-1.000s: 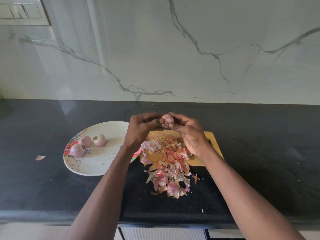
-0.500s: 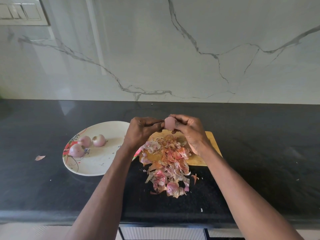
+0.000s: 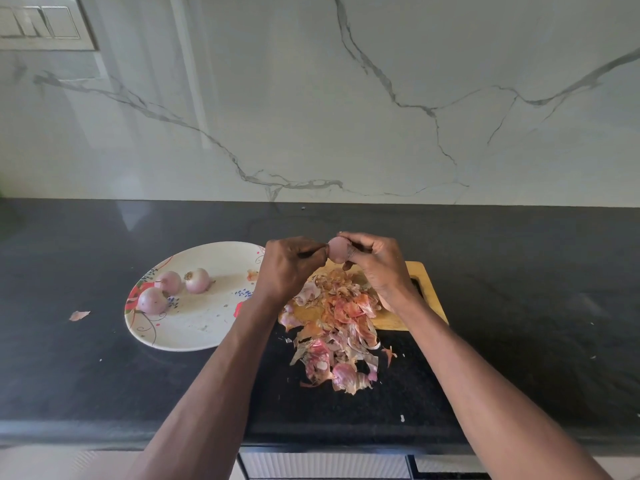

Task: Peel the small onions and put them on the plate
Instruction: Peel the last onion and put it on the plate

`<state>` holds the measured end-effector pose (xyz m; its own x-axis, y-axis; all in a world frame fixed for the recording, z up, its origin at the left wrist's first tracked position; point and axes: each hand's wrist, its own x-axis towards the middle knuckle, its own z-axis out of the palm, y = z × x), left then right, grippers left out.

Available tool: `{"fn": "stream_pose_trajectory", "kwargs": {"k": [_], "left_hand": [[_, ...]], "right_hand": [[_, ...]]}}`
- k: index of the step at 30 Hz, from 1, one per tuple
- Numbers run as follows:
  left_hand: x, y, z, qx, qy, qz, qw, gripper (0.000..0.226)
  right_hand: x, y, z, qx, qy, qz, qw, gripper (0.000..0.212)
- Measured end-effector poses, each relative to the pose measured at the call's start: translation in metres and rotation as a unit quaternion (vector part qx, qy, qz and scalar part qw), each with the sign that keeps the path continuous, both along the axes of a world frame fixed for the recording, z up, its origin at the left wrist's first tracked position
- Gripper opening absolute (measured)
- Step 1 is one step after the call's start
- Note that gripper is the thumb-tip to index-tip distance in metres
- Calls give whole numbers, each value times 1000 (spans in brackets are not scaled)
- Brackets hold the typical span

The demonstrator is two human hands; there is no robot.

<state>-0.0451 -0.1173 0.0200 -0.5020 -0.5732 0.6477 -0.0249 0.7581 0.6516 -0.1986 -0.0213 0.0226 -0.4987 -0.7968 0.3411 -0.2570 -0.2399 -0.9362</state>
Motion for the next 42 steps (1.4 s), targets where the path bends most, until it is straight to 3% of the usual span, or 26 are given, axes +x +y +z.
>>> {"fn": "stream_pose_trajectory", "kwargs": {"k": [7,15,20,22,24,27,30,36,42], "left_hand": [[-2,7,-1,-69,14,38,997,11],[-1,7,3,-47,22,55,997,11],[-1,5,5,52,30,60,996,13],[1,5,9,156,63,-11,986,32],[3,5,15,203,85,-65,973,45],[5,10,21,186,63,-107,975,30],[2,15,19,160,38,-137,977,35],[0,13,14,92,22,-41,995,53],[-3,8,7,0,73,27,997,18]], "right_hand": [[3,1,0,-2,-63,26,998,28],[5,5,10,-4,-174,98,980,22],[4,7,14,-18,-244,162,956,30],[5,8,16,-20,-281,177,943,33],[6,9,18,-19,-314,184,931,34],[8,11,19,-23,-335,193,922,25],[9,12,21,-21,-323,181,928,19],[16,10,21,7,-311,144,939,14],[17,9,20,-7,-317,148,937,21]]}}
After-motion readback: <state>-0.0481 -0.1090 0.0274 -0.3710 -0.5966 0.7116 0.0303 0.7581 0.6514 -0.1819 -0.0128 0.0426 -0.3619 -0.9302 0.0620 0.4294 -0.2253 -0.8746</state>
